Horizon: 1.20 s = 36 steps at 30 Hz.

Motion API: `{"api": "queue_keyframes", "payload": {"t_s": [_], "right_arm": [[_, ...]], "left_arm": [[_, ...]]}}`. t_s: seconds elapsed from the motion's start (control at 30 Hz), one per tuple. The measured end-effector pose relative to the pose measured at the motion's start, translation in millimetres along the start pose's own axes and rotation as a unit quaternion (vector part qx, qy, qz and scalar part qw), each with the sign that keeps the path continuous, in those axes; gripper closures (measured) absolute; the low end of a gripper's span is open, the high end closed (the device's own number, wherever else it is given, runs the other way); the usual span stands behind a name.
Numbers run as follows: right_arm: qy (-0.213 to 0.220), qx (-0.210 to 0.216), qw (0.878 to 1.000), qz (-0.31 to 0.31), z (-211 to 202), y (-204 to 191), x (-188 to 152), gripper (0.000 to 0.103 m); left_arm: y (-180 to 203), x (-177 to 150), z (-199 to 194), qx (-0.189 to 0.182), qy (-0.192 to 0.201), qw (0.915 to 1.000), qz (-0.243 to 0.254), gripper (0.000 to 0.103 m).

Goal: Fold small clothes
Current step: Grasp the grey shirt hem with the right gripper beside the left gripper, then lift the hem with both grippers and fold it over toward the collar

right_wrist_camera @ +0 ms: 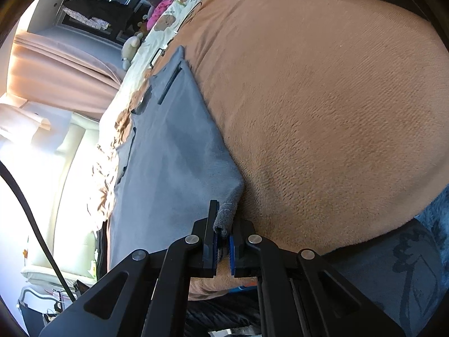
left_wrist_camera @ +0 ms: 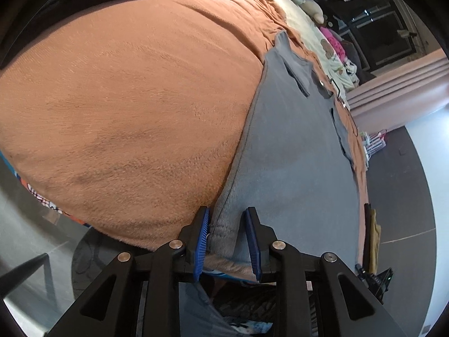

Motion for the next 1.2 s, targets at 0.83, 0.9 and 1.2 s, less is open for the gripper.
{"api": "queue_keyframes", "payload": {"t_s": [0.83, 0.9, 1.2], "right_arm": [[0.087, 0.079, 0.991, -0.062, -90.1, -67.0, 9.4, 0.102], [0.093, 0.086, 0.990, -0.070, -96.5, -69.2, 4.3, 0.102], [0.115, 0.119, 0.982, -0.086, -129.4, -73.3, 3.0, 0.102]], "left_arm": [[54.0, 12.3, -101.5, -0.138, 0.072, 0.9877, 0.005, 0.097], [57.2, 13.1, -113.9, -0.154, 0.081, 0.9848, 0.002, 0.097], [71.2, 16.1, -156.6, -0.197, 0.107, 0.9746, 0.001, 0.097]]}}
Point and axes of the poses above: each gripper's, at about its wrist camera, not at the fingertips, and z roughly the way its jaws point, y to its right, x to its top, the point moved 5 cm from there along z, roughly the way its jaws point, and after that the axes turned 5 degrees about -z, right-handed, at the moved point
